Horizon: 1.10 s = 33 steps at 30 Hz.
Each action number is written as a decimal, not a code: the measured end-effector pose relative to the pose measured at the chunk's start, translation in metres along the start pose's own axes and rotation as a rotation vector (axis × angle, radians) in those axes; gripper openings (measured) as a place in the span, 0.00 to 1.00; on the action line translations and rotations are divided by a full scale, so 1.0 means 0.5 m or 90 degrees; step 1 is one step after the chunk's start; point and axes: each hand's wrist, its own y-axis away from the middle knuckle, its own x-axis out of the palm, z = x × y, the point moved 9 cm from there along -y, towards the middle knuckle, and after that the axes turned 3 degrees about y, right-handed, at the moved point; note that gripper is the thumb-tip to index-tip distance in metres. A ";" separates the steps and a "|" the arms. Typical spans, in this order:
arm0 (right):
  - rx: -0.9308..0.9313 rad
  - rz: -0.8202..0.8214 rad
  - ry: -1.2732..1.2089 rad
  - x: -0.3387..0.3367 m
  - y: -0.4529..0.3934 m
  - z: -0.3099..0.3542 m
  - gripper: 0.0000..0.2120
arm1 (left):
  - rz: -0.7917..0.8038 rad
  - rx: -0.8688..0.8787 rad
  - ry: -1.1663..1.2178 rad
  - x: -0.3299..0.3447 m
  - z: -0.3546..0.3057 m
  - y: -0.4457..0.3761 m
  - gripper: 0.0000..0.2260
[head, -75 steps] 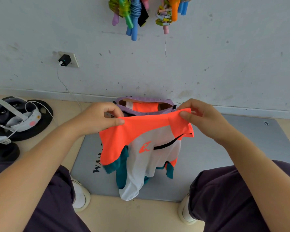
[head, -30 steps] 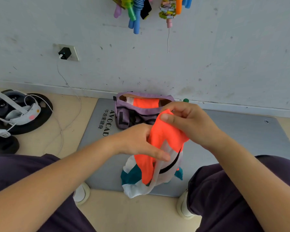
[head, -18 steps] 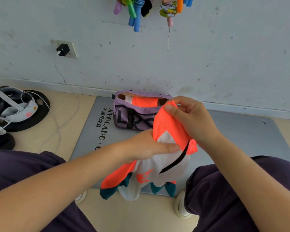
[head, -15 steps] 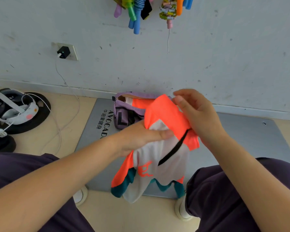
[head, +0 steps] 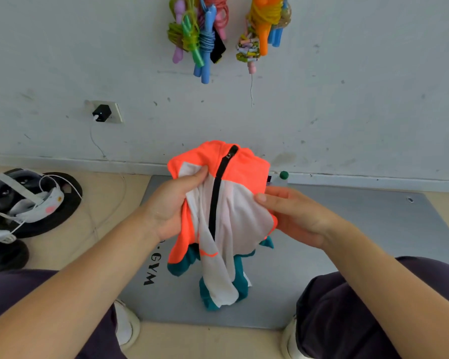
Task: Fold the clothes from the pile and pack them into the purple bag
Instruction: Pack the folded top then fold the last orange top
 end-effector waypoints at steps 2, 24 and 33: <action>-0.016 -0.013 -0.021 0.003 -0.003 0.002 0.15 | -0.002 -0.012 -0.001 0.003 0.010 0.002 0.12; -0.071 -0.043 0.018 -0.001 -0.005 0.018 0.15 | 0.003 -0.014 -0.295 0.017 0.061 0.005 0.13; -0.059 -0.033 0.244 -0.009 -0.006 0.003 0.07 | -0.140 0.149 -0.106 -0.046 -0.047 -0.003 0.13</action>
